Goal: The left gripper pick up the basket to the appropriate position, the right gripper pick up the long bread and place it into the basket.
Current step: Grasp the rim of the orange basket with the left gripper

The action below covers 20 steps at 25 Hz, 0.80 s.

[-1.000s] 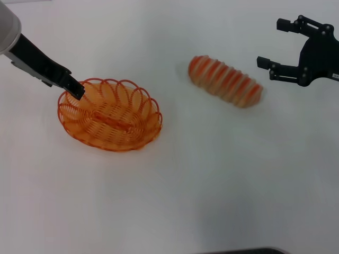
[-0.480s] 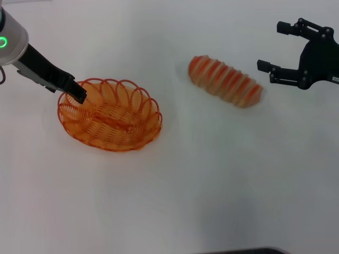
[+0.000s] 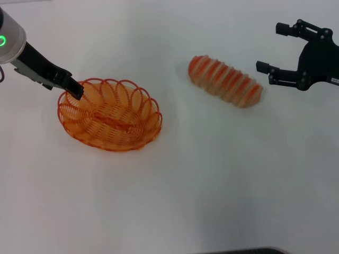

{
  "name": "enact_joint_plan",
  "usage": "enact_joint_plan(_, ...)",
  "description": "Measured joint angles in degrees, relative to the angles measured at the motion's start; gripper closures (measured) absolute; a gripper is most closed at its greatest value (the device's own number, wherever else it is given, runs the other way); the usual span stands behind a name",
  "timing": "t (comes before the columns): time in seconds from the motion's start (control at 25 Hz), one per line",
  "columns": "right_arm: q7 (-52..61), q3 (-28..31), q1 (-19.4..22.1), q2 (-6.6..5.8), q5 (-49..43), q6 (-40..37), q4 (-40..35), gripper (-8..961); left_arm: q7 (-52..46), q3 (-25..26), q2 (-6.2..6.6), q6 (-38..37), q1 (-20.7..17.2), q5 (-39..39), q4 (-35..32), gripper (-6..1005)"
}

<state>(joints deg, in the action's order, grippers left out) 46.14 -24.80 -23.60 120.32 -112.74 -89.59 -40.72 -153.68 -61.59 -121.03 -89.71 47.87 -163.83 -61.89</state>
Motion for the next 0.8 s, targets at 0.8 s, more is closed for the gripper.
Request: enact_joint_plan(0.8, -0.7, -2.6, 0.2, -0.09, -0.2, 0.3, 0.0, 72, -2.1, 0.0, 0.68, 2.0, 1.2, 0.0, 5.4, 282)
